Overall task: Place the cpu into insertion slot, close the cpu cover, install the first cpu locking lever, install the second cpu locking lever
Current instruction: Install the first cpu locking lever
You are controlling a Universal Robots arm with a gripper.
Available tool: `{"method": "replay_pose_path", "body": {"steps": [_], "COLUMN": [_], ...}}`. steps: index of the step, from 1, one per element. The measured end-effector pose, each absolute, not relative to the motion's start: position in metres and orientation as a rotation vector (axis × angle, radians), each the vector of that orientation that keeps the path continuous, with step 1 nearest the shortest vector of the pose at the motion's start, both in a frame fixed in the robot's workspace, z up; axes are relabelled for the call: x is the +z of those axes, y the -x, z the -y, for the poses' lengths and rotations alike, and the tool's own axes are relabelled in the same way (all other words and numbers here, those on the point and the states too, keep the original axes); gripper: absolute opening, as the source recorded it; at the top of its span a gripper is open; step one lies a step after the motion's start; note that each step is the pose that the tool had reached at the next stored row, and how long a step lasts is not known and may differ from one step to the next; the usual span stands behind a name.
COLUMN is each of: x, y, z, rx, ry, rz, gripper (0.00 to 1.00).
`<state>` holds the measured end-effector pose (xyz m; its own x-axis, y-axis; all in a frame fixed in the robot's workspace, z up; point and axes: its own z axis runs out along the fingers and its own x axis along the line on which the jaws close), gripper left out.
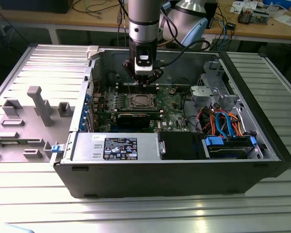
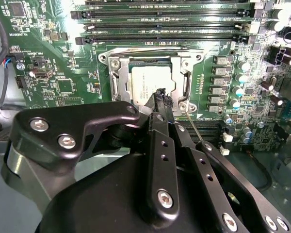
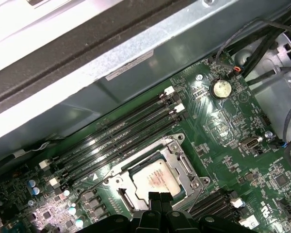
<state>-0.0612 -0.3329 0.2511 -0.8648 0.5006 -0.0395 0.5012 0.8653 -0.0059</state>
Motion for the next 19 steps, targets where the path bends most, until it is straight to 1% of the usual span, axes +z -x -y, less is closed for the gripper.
{"method": "replay_pose_path", "body": {"steps": [19], "x": [0.2531], "y": [0.0626], "z": [0.3329], "rx": [-0.021], "ry": [-0.569], "rz": [-3.053], "gripper": [0.11]}}
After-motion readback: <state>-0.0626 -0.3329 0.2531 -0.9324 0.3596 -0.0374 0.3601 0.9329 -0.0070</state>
